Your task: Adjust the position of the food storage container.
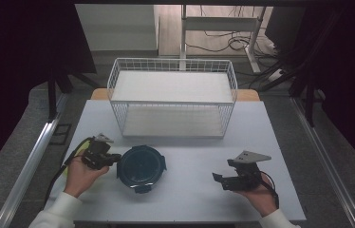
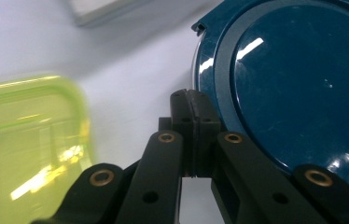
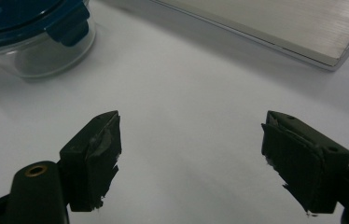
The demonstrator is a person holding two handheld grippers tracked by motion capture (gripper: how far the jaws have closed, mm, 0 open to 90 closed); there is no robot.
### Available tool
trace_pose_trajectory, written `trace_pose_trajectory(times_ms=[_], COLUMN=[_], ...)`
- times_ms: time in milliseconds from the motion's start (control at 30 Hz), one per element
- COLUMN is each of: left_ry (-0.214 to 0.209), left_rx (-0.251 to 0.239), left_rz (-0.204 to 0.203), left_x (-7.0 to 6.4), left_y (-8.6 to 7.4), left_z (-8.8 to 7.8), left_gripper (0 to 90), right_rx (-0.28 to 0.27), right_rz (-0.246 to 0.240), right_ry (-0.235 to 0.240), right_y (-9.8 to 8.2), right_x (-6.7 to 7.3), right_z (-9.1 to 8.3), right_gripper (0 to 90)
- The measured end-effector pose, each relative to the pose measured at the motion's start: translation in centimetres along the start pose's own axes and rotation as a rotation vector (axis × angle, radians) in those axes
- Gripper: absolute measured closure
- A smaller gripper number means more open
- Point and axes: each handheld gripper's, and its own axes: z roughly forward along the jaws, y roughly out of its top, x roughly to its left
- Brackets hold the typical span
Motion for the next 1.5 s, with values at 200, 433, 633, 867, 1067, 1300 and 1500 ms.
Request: trace_pose_trajectory(times_ms=[200, 433, 633, 867, 1067, 1300, 1500], left_ry=[-0.028, -0.072, -0.091, -0.126, -0.168, -0.192, -0.200], left_rx=[-0.004, -0.011, -0.013, -0.012, 0.008, -0.008, -0.016], left_rz=[0.028, 0.031, 0.032, 0.033, 0.052, 0.040, 0.033], left_x=[-1.7, -2.9, -3.7, -4.5, -5.9, -6.2, -6.1], left_y=[0.6, 1.3, 1.5, 1.8, 1.9, 2.4, 2.4], left_z=[0.7, 1.5, 2.1, 2.6, 4.1, 4.7, 5.0], left_gripper=[90.0, 90.0, 90.0, 90.0, 90.0, 90.0, 90.0], right_rx=[0.002, 0.003, 0.006, 0.008, 0.012, 0.013, 0.017], right_rz=[-0.001, 0.005, 0.003, 0.005, 0.003, 0.003, 0.009], right_ry=[-0.002, -0.003, -0.002, -0.003, -0.004, -0.008, -0.014], right_y=[0.0, 0.0, 0.0, 0.0, -0.1, -0.1, -0.3], right_x=[0.0, -0.1, -0.1, -0.1, -0.1, -0.2, -0.3], right_z=[-0.1, -0.1, 0.0, 0.0, 0.0, -0.1, 0.0], right_gripper=[19.7, 19.6, 19.7, 19.6, 19.7, 19.6, 19.7])
